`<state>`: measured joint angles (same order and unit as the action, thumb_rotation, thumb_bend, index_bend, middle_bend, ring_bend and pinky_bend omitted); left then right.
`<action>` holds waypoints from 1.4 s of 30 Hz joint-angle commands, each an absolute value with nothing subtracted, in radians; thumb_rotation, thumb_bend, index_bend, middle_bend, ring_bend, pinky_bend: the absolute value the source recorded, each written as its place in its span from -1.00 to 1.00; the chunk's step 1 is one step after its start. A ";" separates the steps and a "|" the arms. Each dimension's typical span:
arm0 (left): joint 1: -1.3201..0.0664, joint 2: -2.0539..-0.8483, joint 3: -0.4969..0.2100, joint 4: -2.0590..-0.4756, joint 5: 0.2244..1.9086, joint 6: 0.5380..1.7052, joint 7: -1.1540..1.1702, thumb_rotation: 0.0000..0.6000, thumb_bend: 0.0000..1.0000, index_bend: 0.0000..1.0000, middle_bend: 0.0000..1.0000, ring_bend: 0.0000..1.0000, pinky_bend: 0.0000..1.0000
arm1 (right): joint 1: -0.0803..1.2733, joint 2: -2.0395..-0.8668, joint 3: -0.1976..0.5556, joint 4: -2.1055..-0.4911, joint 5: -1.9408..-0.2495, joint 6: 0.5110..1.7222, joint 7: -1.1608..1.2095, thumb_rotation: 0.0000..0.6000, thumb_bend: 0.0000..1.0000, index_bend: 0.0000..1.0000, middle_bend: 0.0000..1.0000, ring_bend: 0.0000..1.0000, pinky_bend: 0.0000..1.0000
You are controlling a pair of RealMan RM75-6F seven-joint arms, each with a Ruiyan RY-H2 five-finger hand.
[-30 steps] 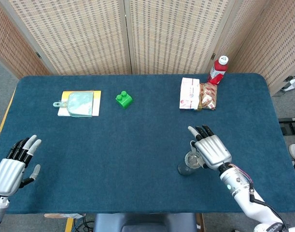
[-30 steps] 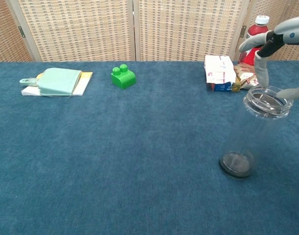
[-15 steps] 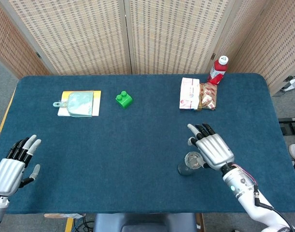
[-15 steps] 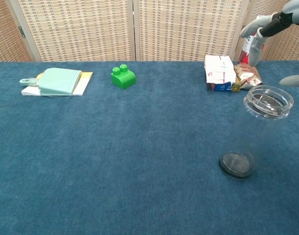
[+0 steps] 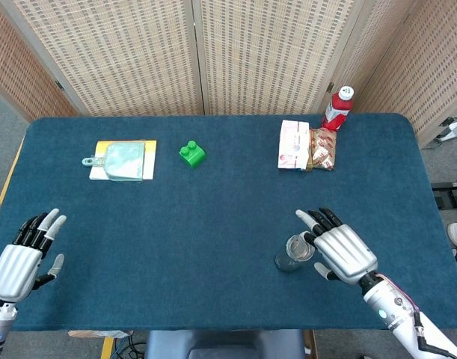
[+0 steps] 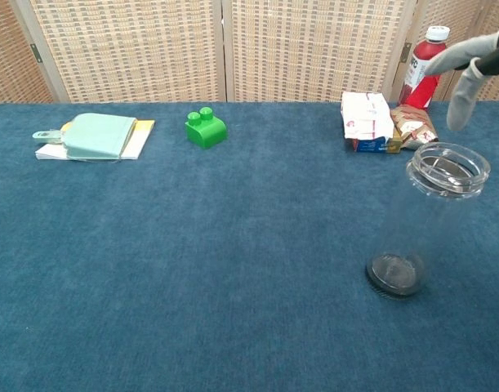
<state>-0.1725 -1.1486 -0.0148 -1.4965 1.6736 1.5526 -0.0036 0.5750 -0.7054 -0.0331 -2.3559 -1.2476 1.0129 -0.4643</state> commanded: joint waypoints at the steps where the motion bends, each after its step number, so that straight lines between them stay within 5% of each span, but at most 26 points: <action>1: -0.173 -1.149 -0.015 -1.497 1.672 1.552 -0.003 1.00 -0.15 -1.00 -1.00 -1.00 -0.85 | 0.566 -0.704 -0.036 -2.356 -1.251 1.010 -0.463 1.00 -0.36 -0.33 -1.00 -1.00 -1.00; 27: -0.165 -1.138 -0.013 -1.501 1.682 1.572 -0.027 1.00 -0.15 -1.00 -1.00 -1.00 -0.85 | 0.644 -0.812 0.004 -2.279 -1.037 0.926 -0.528 1.00 -0.36 -0.33 -1.00 -1.00 -1.00; 42: -0.177 -1.148 -0.015 -1.492 1.680 1.553 -0.016 1.00 -0.15 -1.00 -1.00 -1.00 -0.85 | 0.543 -0.677 0.007 -2.356 -1.269 1.019 -0.394 1.00 -0.36 -0.33 -1.00 -1.00 -1.00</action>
